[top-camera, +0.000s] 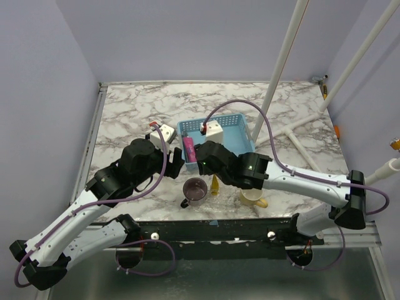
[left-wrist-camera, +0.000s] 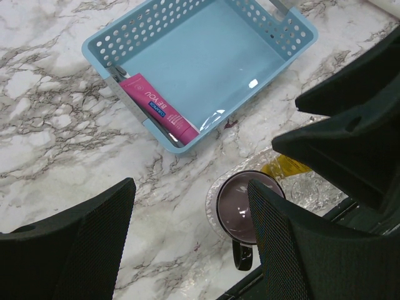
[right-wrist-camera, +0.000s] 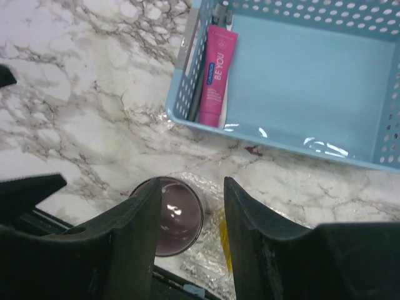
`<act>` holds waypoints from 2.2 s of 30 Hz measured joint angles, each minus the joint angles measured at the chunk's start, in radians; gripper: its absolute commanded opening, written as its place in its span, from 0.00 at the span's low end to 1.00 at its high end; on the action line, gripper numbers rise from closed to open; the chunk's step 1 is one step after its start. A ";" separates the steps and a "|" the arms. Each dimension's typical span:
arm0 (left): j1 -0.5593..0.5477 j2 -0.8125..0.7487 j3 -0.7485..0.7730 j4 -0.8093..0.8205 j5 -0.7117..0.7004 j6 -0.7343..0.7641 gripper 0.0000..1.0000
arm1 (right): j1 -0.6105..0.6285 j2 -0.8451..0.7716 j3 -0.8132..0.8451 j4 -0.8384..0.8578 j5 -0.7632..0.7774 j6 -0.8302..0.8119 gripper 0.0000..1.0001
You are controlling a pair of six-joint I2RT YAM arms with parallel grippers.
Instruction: Prepare toiletry sets of a toothbrush and toothpaste on the tray
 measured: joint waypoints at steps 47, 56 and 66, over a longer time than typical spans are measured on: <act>0.000 -0.008 0.000 -0.003 -0.050 -0.002 0.74 | -0.413 0.638 0.262 0.186 -0.532 -0.166 0.57; 0.005 -0.008 0.000 -0.003 -0.050 -0.002 0.74 | -0.420 0.695 0.282 0.197 -0.558 -0.169 0.51; 0.005 -0.008 0.000 -0.003 -0.050 -0.002 0.74 | -0.427 0.710 0.285 0.221 -0.586 -0.168 0.23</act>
